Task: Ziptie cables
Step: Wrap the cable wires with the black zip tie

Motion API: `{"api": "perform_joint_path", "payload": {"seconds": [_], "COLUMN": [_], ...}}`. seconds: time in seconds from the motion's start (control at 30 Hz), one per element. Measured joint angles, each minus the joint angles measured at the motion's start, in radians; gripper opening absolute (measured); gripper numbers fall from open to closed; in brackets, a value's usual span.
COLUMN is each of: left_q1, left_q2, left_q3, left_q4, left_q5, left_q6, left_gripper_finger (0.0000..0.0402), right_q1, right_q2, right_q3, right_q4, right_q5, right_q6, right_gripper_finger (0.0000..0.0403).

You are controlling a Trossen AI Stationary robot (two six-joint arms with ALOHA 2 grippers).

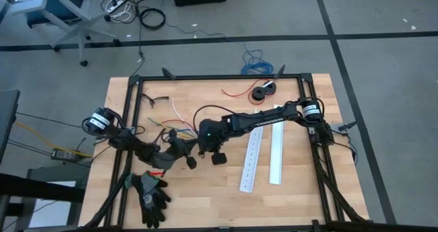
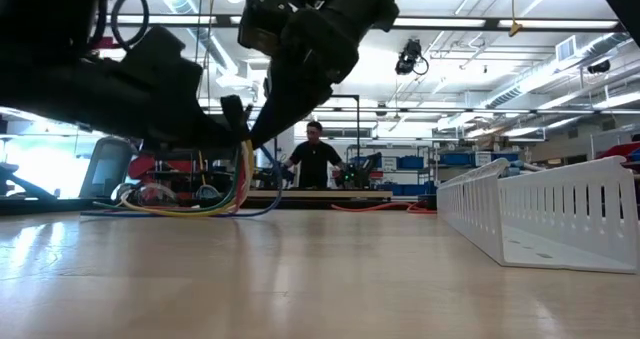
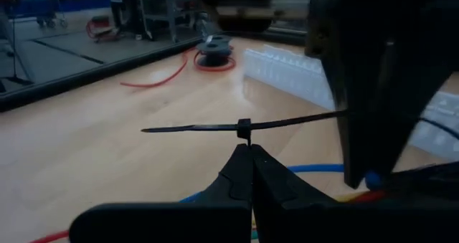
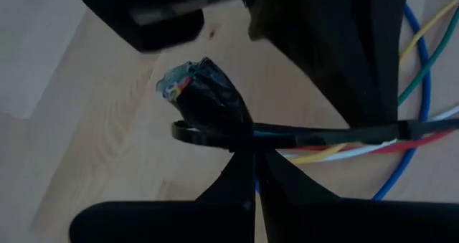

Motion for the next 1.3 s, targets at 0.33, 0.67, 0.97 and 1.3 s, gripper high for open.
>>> {"api": "perform_joint_path", "payload": {"seconds": [0.33, 0.67, 0.97, 1.3], "left_q1": [0.001, 0.0, 0.02, 0.058], "left_q2": [0.0, 0.0, 0.0, 0.0], "left_q3": [0.0, 0.0, 0.0, 0.0], "left_q4": [0.003, -0.062, -0.139, -0.18], "left_q5": [0.017, 0.018, 0.018, 0.053], "left_q6": [0.017, -0.009, -0.087, -0.128], "left_gripper_finger": [0.0, 0.0, 0.0, 0.0], "right_q1": [0.007, 0.012, 0.009, 0.092], "right_q2": [0.001, 0.002, -0.002, -0.001], "right_q3": [0.0, 0.0, 0.0, 0.0], "right_q4": [0.011, -0.056, -0.191, -0.09], "right_q5": [0.0, 0.051, 0.109, 0.042], "right_q6": [-0.013, -0.059, -0.097, -0.32], "right_gripper_finger": [0.0034, 0.0133, 0.014, 0.0115]}}
